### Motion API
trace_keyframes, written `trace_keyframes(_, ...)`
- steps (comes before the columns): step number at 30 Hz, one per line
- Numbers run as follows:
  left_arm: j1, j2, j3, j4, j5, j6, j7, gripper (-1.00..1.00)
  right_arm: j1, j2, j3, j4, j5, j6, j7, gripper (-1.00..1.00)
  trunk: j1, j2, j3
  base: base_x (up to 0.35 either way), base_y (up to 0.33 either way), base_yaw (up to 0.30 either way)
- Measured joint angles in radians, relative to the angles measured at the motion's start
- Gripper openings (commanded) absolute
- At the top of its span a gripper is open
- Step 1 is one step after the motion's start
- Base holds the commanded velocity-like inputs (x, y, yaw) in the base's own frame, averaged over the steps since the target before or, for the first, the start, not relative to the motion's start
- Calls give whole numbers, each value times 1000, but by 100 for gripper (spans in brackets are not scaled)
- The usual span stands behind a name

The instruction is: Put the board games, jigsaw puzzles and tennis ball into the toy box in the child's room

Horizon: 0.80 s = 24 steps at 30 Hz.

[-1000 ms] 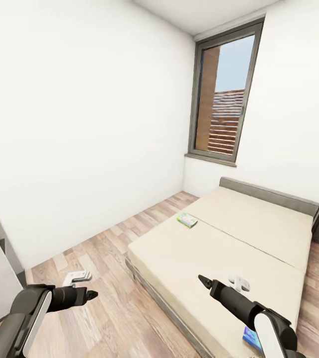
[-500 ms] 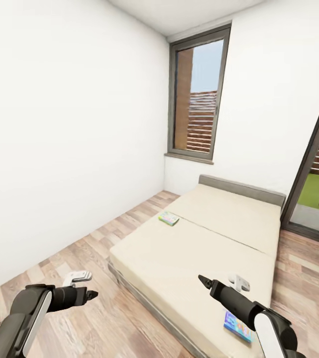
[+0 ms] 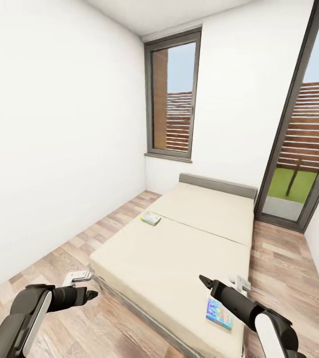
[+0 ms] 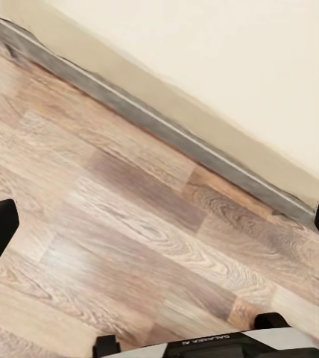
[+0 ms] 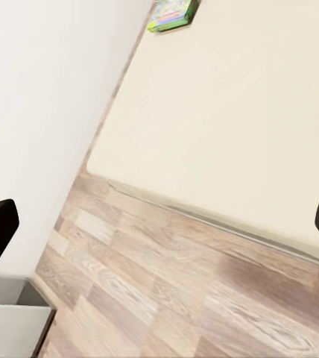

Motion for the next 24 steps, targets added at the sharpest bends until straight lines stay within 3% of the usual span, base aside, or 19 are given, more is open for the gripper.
trace_keyframes(17,0,0,0,0,0,0,0,100,-1,1,-21,10,-2,-1,1,100,0,0,0,0,0,-279)
trace_keyframes(24,0,0,0,0,0,0,0,100,-1,-1,-21,13,-28,-1,1,100,0,0,0,0,0,-279)
